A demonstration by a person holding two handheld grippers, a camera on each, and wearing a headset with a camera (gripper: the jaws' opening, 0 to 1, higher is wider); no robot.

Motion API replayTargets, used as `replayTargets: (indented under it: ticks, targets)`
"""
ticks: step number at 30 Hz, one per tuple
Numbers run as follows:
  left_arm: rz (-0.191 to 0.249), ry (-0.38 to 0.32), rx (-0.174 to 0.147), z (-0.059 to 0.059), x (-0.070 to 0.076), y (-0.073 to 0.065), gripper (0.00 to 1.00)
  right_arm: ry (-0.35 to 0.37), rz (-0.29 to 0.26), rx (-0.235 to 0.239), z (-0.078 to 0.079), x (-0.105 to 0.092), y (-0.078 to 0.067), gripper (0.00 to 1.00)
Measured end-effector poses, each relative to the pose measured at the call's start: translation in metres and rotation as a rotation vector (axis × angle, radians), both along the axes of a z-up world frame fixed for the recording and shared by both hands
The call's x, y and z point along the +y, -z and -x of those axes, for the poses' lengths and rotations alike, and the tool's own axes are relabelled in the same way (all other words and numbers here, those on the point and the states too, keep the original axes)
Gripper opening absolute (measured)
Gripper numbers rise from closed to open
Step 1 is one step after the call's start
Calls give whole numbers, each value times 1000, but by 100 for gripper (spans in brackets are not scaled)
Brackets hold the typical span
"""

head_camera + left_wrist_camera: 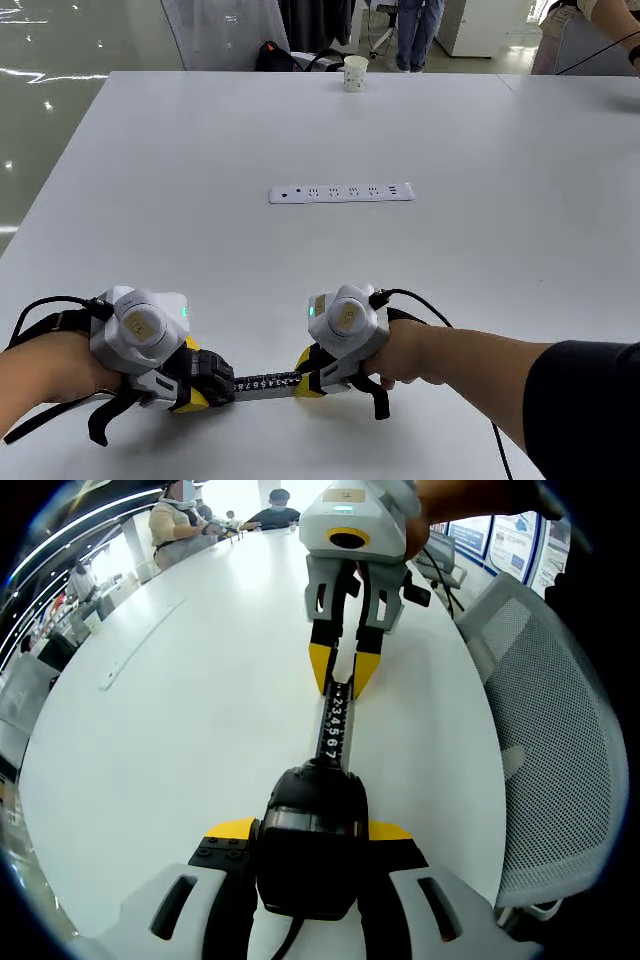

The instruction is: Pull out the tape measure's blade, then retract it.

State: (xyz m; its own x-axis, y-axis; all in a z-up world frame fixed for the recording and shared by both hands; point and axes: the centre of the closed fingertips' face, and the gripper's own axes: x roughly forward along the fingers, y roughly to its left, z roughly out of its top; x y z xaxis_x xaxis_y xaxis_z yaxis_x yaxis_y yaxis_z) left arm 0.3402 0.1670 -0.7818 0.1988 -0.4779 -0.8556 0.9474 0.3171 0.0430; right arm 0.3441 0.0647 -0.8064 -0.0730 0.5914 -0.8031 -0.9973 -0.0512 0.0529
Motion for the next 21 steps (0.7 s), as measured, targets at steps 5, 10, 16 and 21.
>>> replayTargets:
  ticks: [5, 10, 16, 21]
  targets:
    - [-1, -1, -1, 0, 0, 0, 33, -4, 1, 0, 0, -2, 0, 10]
    - [-1, -2, -1, 0, 0, 0, 33, -1, 2, -1, -1, -4, 1, 10]
    - [-2, 0, -2, 0, 1, 1, 33, 0, 5, 2, -1, -9, 1, 10]
    - [-4, -1, -4, 0, 0, 0, 33, -1, 11, 2, -1, -13, 1, 10]
